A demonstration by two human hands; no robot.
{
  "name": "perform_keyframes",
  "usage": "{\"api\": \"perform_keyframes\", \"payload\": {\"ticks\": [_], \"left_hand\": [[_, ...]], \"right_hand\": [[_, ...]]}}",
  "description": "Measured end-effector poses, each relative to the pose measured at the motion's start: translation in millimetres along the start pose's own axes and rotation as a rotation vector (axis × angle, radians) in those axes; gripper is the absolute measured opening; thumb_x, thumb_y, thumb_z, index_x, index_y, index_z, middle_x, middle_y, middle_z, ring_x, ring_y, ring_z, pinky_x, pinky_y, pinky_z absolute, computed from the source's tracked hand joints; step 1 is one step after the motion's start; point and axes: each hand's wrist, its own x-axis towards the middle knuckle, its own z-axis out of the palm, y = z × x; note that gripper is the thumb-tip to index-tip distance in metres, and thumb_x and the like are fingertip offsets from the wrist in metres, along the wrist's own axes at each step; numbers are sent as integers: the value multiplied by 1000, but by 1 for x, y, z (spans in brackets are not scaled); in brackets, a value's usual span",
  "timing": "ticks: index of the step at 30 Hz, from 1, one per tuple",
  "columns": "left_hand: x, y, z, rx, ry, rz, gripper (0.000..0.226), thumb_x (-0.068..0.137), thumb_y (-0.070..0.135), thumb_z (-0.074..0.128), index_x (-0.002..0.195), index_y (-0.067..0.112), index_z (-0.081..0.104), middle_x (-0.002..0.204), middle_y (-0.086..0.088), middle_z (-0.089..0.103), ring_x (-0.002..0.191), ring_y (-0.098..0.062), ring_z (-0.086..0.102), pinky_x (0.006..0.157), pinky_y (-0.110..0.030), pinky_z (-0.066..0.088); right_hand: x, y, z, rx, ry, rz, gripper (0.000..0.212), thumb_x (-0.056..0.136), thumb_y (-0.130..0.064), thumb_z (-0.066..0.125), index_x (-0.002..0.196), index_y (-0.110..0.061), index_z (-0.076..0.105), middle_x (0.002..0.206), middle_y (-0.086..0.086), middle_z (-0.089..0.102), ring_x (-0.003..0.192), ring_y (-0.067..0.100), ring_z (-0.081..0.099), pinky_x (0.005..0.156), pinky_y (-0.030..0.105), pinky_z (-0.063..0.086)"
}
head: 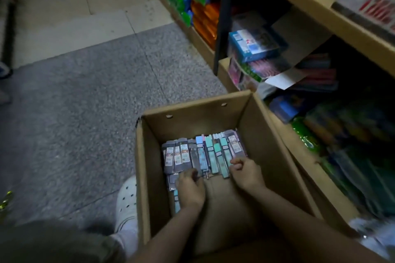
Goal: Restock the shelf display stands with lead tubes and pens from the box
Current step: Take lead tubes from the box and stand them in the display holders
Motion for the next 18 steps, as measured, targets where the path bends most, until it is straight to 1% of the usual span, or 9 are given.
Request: {"api": "perform_keyframes", "payload": {"ticks": [1,3,6,7,10,12,14,16,18], "left_hand": [[2,1,3,23,33,39,26,92,12,60,118,11,62,123,-9,58,117,-26,51,103,-37,41],[11,3,9,70,103,91,34,90,13,61,125,13,58,134,-6,49,126,-24,41,107,-36,37],[28,-1,10,97,220,68,46,86,15,68,130,13,54,139,-4,43,130,-24,33,106,-32,33],[31,-3,10,88,250,46,49,85,16,70,131,12,54,139,-4,44,129,-25,33,104,-33,34],[41,-2,13,79,280,20,54,82,21,74,131,12,54,138,-2,44,126,-27,33,102,-37,38],[46,0,15,95,293,17,55,81,21,74,131,14,54,138,0,45,124,-26,34,101,-36,38],[50,2,16,85,322,26,51,81,15,73,128,15,54,135,0,48,124,-26,37,98,-34,36],[53,6,16,74,353,16,46,82,9,70,125,15,54,130,-2,51,123,-26,39,97,-35,36],[57,10,14,79,364,-22,45,84,9,67,126,13,52,128,-7,51,124,-27,41,99,-37,38]], "right_hand": [[3,1,4,-29,-4,-18,18,89,-12,56,97,-16,71,98,2,70,82,13,57,73,17,39],[11,2,13,-84,-29,-55,22,91,-14,57,109,-14,69,106,4,71,90,15,60,76,18,42],[24,-8,24,-116,-75,-115,30,90,-17,62,120,-12,65,109,7,71,101,20,63,80,18,41],[28,-12,28,-127,-83,-130,34,89,-17,64,122,-11,63,111,7,70,104,21,63,82,19,42],[38,-23,42,-213,-91,-174,41,90,-22,65,129,-12,56,119,8,65,111,25,60,92,29,46],[42,-27,50,-283,-79,-179,45,90,-28,64,131,-13,51,122,9,62,114,28,57,92,32,46],[43,-29,55,-317,-61,-178,48,90,-30,65,132,-14,48,125,10,59,117,28,55,92,33,45],[45,-30,58,-310,-53,-168,49,89,-31,68,130,-13,48,123,11,59,115,28,56,90,32,45],[47,-29,59,-271,-62,-148,47,87,-30,70,127,-12,52,119,11,62,112,28,58,87,31,45]]}}
